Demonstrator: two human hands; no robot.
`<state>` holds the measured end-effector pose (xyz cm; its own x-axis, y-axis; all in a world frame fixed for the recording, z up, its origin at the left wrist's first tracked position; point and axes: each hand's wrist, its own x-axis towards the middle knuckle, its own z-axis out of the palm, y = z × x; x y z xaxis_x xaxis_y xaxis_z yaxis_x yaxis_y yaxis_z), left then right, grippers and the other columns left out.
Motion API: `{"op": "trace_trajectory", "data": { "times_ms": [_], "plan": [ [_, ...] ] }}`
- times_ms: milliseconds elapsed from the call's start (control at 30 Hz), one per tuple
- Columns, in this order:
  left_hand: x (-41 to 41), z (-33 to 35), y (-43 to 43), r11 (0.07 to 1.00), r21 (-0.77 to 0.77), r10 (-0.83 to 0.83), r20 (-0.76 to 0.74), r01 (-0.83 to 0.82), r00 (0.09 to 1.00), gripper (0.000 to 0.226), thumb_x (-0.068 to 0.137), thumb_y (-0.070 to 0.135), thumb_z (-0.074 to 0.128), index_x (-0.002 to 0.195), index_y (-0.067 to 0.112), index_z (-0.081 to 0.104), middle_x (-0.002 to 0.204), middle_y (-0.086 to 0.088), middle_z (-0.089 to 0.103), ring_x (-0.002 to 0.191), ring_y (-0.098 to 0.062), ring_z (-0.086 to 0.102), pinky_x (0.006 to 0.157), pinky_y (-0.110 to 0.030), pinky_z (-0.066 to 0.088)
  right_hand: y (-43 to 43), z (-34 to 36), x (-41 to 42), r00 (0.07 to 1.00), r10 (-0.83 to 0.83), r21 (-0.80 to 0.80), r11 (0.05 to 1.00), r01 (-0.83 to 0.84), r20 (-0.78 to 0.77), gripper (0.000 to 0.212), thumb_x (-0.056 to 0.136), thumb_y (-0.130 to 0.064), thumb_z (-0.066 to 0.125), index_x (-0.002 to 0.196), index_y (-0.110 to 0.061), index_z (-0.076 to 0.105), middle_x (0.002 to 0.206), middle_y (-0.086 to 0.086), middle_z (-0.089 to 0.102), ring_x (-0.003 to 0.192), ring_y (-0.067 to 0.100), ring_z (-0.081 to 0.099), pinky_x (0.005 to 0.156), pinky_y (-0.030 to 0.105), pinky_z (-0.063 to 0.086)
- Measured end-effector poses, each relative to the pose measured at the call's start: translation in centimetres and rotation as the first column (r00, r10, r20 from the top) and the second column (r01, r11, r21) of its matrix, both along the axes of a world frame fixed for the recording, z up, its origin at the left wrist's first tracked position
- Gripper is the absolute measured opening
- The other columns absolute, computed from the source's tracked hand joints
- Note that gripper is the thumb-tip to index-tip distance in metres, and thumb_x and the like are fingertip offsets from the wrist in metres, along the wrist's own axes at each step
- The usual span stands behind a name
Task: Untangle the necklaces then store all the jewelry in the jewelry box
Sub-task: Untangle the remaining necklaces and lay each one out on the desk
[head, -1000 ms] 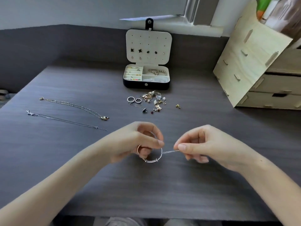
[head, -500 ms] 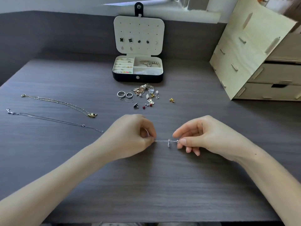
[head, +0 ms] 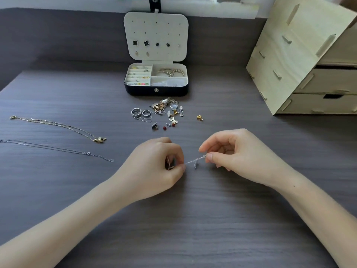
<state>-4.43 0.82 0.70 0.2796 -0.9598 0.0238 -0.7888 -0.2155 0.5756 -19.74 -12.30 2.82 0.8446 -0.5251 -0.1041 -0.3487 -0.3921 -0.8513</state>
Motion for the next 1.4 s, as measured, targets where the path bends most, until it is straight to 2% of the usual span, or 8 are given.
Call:
{"op": "trace_trajectory", "data": {
  "times_ms": [133, 300, 433, 600, 833, 1033, 1167, 1400],
  "plan": [
    [0.3, 0.0, -0.1, 0.999, 0.036, 0.019, -0.069, -0.016, 0.997, 0.013, 0.073, 0.045, 0.058, 0.063, 0.038, 0.058, 0.074, 0.010, 0.054, 0.071, -0.002, 0.050, 0.062, -0.019, 0.035, -0.2, 0.0, 0.3, 0.999, 0.009, 0.016, 1.000, -0.010, 0.036, 0.019, 0.082, 0.000, 0.065, 0.081, -0.018, 0.071, 0.067, -0.006, 0.064, 0.057, 0.002, 0.056, 0.056, 0.012, 0.044],
    [0.8, 0.0, -0.4, 0.995, 0.081, 0.065, -0.185, -0.051, 0.981, 0.014, 0.065, 0.047, 0.055, 0.068, 0.037, 0.064, 0.076, 0.016, 0.058, 0.065, -0.001, 0.049, 0.061, -0.021, 0.035, -0.2, -1.2, 0.7, 0.998, -0.012, -0.085, 0.996, 0.018, 0.067, 0.018, 0.083, -0.005, 0.065, 0.081, -0.023, 0.070, 0.073, -0.001, 0.068, 0.069, 0.021, 0.061, 0.067, 0.027, 0.049],
    [0.9, -0.1, -0.4, 0.992, 0.092, 0.097, -0.170, -0.083, 0.981, 0.014, 0.067, 0.049, 0.056, 0.070, 0.038, 0.064, 0.073, 0.018, 0.060, 0.066, 0.000, 0.050, 0.060, -0.022, 0.035, 0.0, -2.3, 1.3, 0.997, -0.029, -0.257, 0.965, 0.047, 0.072, 0.015, 0.082, -0.011, 0.067, 0.082, -0.026, 0.067, 0.067, -0.010, 0.060, 0.060, 0.008, 0.050, 0.060, 0.013, 0.037],
    [0.6, 0.0, -0.7, 0.984, 0.109, 0.152, -0.077, -0.143, 0.985, 0.014, 0.076, 0.043, 0.064, 0.066, 0.034, 0.063, 0.078, 0.024, 0.060, 0.071, 0.000, 0.051, 0.059, -0.020, 0.036, 0.0, -3.4, 2.3, 0.989, -0.038, -0.532, 0.840, 0.109, 0.143, 0.006, 0.078, -0.024, 0.064, 0.083, -0.023, 0.066, 0.080, -0.011, 0.058, 0.072, 0.007, 0.048, 0.067, 0.019, 0.036],
    [0.5, 0.1, -0.6, 0.982, 0.110, 0.160, -0.077, -0.152, 0.984, 0.013, 0.076, 0.039, 0.066, 0.065, 0.034, 0.063, 0.077, 0.024, 0.059, 0.071, 0.000, 0.051, 0.057, -0.020, 0.035, 1.3, -3.3, 2.1, 0.996, -0.028, -0.635, 0.769, 0.072, 0.080, 0.034, 0.072, -0.057, 0.053, 0.070, -0.025, 0.062, 0.074, -0.011, 0.053, 0.073, 0.012, 0.046, 0.057, 0.027, 0.038],
    [0.5, 0.2, -0.6, 0.979, 0.105, 0.189, -0.111, -0.177, 0.976, 0.013, 0.076, 0.036, 0.066, 0.064, 0.033, 0.063, 0.080, 0.026, 0.058, 0.070, -0.001, 0.051, 0.058, -0.022, 0.037, 1.8, -3.5, 2.2, 0.999, 0.025, -0.641, 0.767, 0.001, 0.032, 0.032, 0.073, -0.054, 0.052, 0.077, -0.023, 0.062, 0.076, -0.012, 0.053, 0.073, 0.013, 0.048, 0.059, 0.026, 0.040],
    [0.6, 0.2, -0.6, 0.977, 0.099, 0.199, -0.141, -0.186, 0.970, 0.015, 0.077, 0.039, 0.068, 0.064, 0.034, 0.063, 0.074, 0.023, 0.059, 0.066, -0.002, 0.050, 0.058, -0.023, 0.038, 2.2, -3.7, 2.6, 0.999, 0.028, -0.628, 0.779, 0.008, 0.047, 0.021, 0.077, -0.037, 0.060, 0.075, -0.017, 0.063, 0.074, -0.006, 0.056, 0.070, 0.019, 0.053, 0.059, 0.031, 0.045],
    [0.7, 0.1, -0.6, 0.975, 0.079, 0.221, -0.222, -0.208, 0.950, 0.014, 0.076, 0.033, 0.069, 0.063, 0.032, 0.066, 0.062, 0.014, 0.061, 0.048, -0.002, 0.048, 0.061, -0.028, 0.043, 2.5, -3.7, 2.6, 0.999, 0.038, -0.640, 0.767, -0.051, -0.034, 0.011, 0.078, -0.022, 0.056, 0.073, -0.013, 0.060, 0.073, -0.001, 0.055, 0.066, 0.020, 0.052, 0.062, 0.025, 0.037]
  ]
}}
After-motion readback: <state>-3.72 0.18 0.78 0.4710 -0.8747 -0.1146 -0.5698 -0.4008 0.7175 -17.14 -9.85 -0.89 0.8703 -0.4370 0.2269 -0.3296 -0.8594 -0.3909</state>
